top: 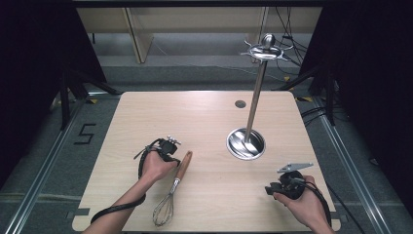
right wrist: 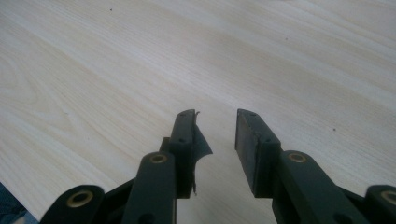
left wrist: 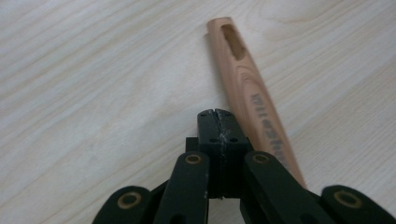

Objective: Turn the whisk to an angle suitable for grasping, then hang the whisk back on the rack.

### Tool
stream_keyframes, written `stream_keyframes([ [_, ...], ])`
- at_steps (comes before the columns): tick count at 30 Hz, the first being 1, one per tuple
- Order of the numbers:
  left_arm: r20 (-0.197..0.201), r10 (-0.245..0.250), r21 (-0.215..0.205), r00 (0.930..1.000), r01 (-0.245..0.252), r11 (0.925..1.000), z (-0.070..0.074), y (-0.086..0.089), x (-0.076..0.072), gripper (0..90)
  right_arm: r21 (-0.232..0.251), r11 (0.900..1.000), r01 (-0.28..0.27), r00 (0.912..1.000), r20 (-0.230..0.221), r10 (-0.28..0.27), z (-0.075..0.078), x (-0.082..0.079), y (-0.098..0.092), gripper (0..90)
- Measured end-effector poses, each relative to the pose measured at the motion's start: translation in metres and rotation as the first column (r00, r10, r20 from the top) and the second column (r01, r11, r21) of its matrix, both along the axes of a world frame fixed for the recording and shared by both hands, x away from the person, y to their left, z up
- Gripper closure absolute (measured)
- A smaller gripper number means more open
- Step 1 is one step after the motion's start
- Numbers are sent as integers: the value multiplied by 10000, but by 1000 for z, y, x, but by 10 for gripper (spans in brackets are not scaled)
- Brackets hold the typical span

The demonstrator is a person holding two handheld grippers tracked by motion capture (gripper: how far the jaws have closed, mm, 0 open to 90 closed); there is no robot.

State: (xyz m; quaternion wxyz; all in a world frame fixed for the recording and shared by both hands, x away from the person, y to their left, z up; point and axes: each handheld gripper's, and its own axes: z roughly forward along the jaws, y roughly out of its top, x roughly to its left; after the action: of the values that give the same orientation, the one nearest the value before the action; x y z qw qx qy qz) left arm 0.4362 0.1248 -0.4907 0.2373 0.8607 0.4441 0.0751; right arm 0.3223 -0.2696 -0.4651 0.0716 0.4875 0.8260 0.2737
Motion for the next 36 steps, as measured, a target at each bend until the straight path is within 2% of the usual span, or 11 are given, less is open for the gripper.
stream_keyframes([
  [6,-6,-471,82,9989,471,9989,1,-17,-1,892,308,9995,38,9996,293,-47,-5,0,2,686],
  [8,-39,-723,61,9974,723,9974,1,-23,-1,892,126,9999,-52,9999,109,50,-2,0,1,686],
  [15,140,-1802,-74,9835,1803,9836,4,-53,-14,881,169,9998,-91,9999,104,89,-3,-1,2,677],
  [18,530,-1829,112,9817,1825,9831,10,-52,-16,828,151,9999,-51,9999,87,50,-2,-2,1,664],
  [19,653,-1761,51,9822,1761,9844,16,-51,-17,721,273,9996,46,10000,40,-47,-4,-2,-1,653],
  [21,710,-1672,32,9834,1674,9859,19,-51,-18,615,300,9995,73,10000,17,-73,-4,-2,-2,648],
  [22,624,-1595,87,9852,1593,9872,24,-51,-20,615,329,9994,133,9999,10,-134,-5,-2,-2,644],
  [23,559,-1594,141,9856,1588,9872,26,-51,-22,534,341,9993,172,9999,-5,-172,-5,-1,-4,640],
  [30,45,-1781,54,9840,1781,9840,35,-63,-36,428,346,9991,242,9997,-31,-241,-3,0,-4,629],
  [34,-194,-1898,325,9816,1903,9812,33,-65,-40,401,543,9983,207,9996,178,-217,-5,1,-1,621],
  [36,-638,-2005,644,9776,2045,9767,28,-66,-39,389,319,9995,74,10000,-29,-73,-3,1,-1,617],
])
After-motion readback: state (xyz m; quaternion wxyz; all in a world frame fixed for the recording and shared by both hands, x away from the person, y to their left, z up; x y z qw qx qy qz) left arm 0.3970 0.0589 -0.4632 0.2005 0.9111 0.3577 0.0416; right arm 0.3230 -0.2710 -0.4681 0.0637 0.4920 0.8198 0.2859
